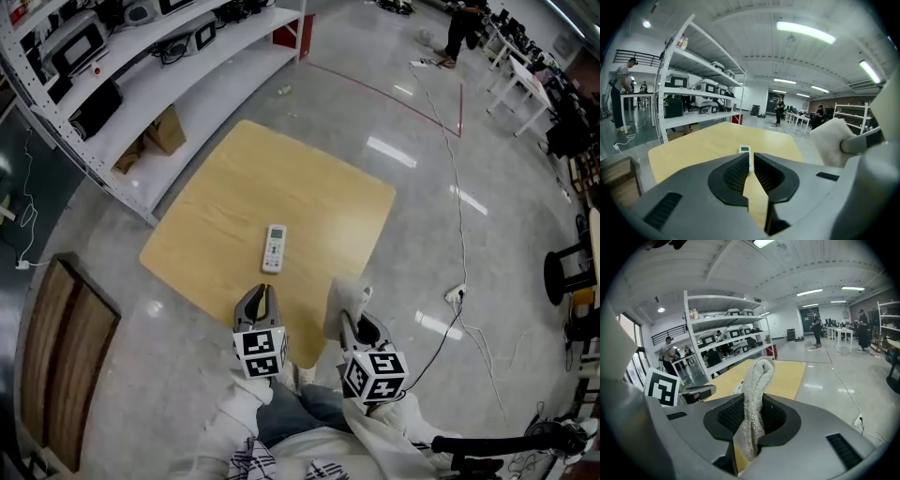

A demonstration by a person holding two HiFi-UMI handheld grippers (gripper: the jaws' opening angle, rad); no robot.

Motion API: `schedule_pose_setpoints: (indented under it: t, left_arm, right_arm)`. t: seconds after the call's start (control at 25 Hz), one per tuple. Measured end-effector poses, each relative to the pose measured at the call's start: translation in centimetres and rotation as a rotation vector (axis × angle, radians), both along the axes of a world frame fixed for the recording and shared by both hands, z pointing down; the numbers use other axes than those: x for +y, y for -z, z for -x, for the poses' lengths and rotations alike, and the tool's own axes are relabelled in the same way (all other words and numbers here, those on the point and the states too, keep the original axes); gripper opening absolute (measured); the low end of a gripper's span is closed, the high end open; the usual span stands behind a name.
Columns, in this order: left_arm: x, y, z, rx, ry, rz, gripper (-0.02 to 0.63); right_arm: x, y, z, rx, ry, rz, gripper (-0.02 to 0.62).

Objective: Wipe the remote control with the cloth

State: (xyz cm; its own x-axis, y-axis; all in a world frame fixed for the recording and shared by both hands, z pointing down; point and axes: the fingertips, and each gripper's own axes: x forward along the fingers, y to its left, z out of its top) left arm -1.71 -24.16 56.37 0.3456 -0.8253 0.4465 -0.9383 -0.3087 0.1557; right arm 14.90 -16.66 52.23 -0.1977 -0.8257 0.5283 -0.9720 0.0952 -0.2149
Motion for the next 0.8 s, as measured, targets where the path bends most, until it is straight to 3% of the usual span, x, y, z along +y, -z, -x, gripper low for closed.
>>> schedule_pose_setpoints:
  t: [0.04,0.16,0.28,0.44,0.8]
  left_arm:
    - [-0.5,-0.9,-0.4,0.005,-0.010,0.030,0.017]
    - [-2.0,-3.8,-1.1,0.007,-0.035,0.123,0.146]
    - [-3.3,-6.3,-1.1,-0.057,-0.027,0.178,0.196]
    - [-4.7,-8.1,-1.2,-0.129,0.002,0.197,0.216]
    - [-6.2,-10.4,-1.3,-0.137,0.013,0.270,0.238]
  right_arm:
    - [-0.4,-0.2,0.0,-0.001,0.006,0.003,0.089]
    - [-1.7,-0.9,0.2,-0.004,0.020,0.013,0.089]
    - [-2.6,-1.6,0.3,-0.008,0.028,0.029,0.089]
    - [-3.2,-2.6,0.0,-0.013,0.038,0.052,0.089]
    - [-3.6,-4.4,-0.4,-0.023,0.048,0.104,0.089]
